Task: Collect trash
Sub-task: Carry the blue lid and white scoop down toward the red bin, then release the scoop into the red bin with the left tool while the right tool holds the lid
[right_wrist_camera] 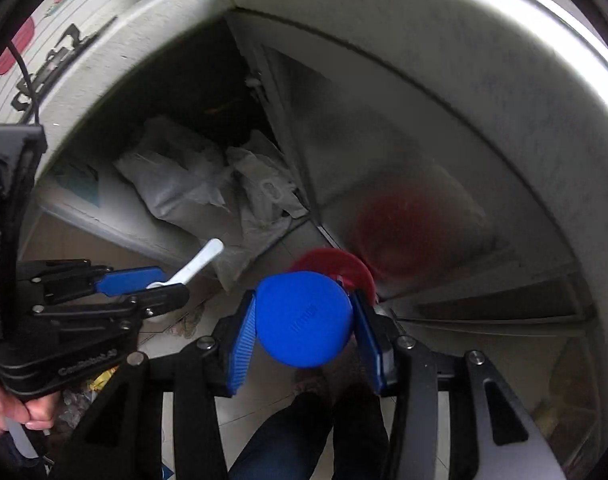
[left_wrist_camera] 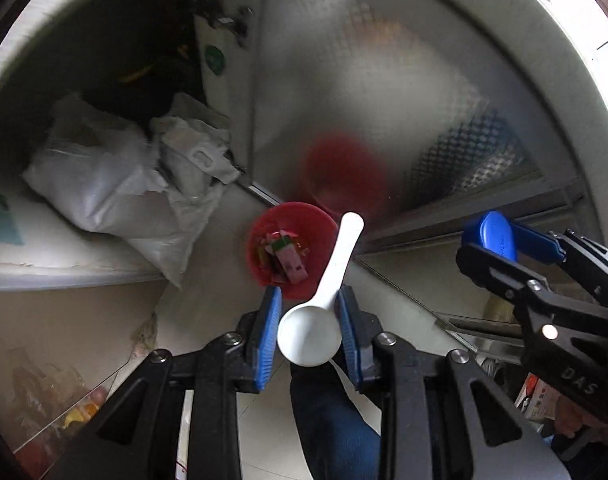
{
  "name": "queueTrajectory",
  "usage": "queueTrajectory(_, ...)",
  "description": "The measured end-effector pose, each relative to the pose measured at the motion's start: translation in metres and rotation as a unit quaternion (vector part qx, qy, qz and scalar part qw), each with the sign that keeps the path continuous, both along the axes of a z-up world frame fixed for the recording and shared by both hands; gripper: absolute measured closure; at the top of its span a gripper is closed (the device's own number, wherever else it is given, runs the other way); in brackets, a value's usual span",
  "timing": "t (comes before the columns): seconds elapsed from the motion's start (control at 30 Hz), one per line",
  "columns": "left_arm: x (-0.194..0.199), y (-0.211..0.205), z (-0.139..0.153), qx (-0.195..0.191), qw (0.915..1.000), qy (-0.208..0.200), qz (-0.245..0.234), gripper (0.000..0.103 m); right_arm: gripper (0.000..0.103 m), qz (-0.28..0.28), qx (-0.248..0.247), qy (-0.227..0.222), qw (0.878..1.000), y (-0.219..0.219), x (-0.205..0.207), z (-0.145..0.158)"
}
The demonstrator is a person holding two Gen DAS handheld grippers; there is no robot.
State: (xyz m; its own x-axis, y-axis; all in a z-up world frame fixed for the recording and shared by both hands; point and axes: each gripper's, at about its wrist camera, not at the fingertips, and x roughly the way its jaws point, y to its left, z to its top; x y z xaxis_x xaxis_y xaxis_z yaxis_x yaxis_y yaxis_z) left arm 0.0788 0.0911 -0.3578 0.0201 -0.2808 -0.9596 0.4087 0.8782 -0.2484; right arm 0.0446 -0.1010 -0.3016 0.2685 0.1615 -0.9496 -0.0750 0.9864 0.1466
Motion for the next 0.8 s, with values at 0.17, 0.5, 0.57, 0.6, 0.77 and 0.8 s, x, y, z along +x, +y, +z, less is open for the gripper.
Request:
queueTrajectory(0.17, 0.002, -0.016, -0.022, 0.001, 1.0000, 0.006, -0.007, 0.064, 0.059, -0.012, -0.019, -0.005, 1.000, -0.008, 0.006, -0.016)
queueTrajectory(0.5, 0.006, -0.016, -0.017, -0.002, 0.9999, -0.011, -0.004, 0.047, 0.059, -0.017, -0.027, -0.004, 0.999, -0.012, 0.000, -0.018)
queueTrajectory(0.57, 0.004, -0.009, -0.010, -0.002, 0.9998, -0.017, 0.005, 0.044, 0.059, -0.015, -0.019, 0.002, 1.000, -0.011, -0.001, -0.017)
queueTrajectory(0.6, 0.002, -0.005, -0.008, -0.006, 0.9998, -0.016, 0.011, 0.039, 0.059, -0.013, -0.018, 0.004, 1.000, -0.008, -0.001, -0.018)
queueTrajectory(0.77, 0.000, 0.021, -0.004, -0.013, 0.9984, -0.013, 0.053, 0.019, 0.059, 0.012, -0.003, 0.014, 1.000, 0.003, 0.004, -0.022)
queueTrajectory(0.8, -0.001, 0.025, -0.004, -0.009, 0.9982, -0.016, 0.056, 0.016, 0.059, 0.017, -0.002, 0.015, 1.000, 0.006, 0.005, -0.023)
